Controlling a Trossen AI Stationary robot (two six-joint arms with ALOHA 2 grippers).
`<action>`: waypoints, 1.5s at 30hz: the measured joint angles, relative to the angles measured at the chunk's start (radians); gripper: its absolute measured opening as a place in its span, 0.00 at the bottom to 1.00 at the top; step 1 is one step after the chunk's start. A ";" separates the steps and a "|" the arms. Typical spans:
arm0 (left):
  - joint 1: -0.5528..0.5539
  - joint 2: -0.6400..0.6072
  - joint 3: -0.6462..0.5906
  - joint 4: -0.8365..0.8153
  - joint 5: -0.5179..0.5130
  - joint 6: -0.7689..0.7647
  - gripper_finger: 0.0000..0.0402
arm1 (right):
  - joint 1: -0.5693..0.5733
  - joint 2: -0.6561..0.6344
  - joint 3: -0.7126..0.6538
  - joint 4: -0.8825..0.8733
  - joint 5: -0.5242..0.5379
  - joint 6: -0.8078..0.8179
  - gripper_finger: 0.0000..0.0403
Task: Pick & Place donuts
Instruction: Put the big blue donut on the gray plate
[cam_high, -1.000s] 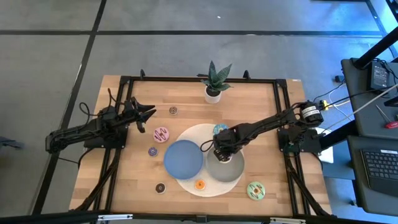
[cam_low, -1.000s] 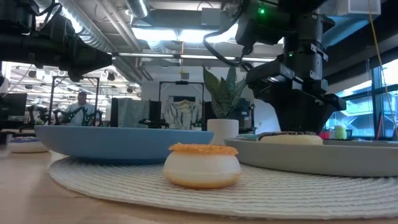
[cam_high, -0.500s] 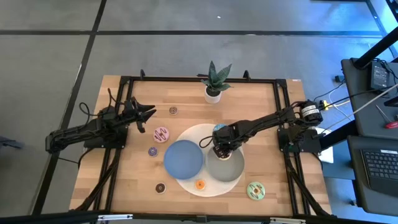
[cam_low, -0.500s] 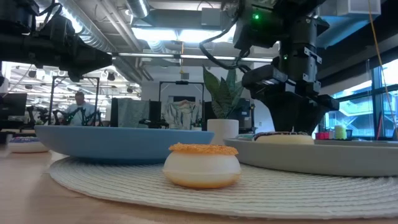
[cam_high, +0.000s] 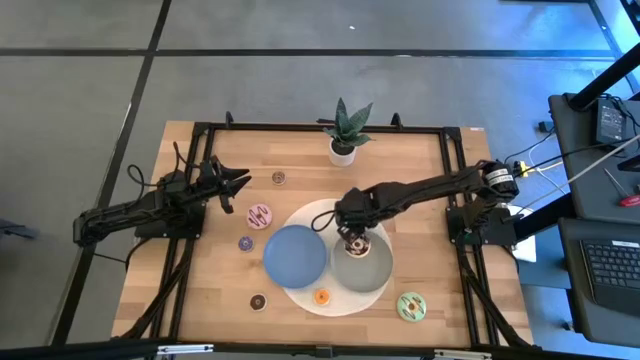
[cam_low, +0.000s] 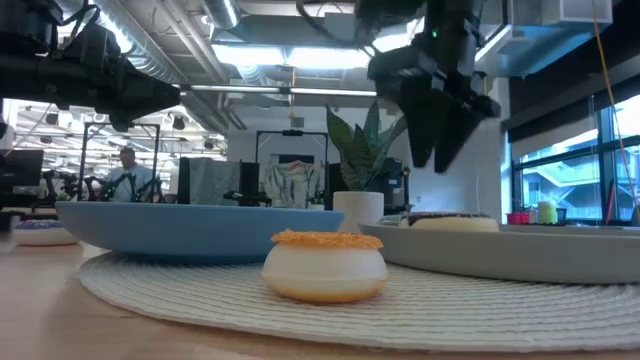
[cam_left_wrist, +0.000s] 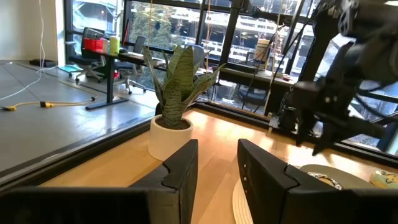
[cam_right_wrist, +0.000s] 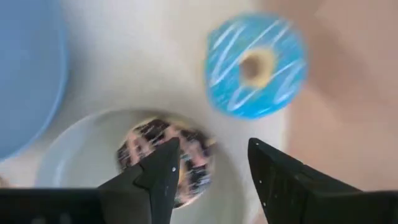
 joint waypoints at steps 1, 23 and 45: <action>0.000 0.000 0.000 0.000 0.000 0.000 0.27 | -0.002 0.000 0.018 -0.015 0.031 -0.028 0.47; 0.000 0.000 0.000 0.000 0.000 0.000 0.28 | -0.176 0.000 -0.186 0.177 0.018 0.040 0.47; 0.000 0.000 0.000 -0.003 -0.001 0.000 0.27 | -0.183 -0.001 -0.319 0.375 0.021 0.042 0.36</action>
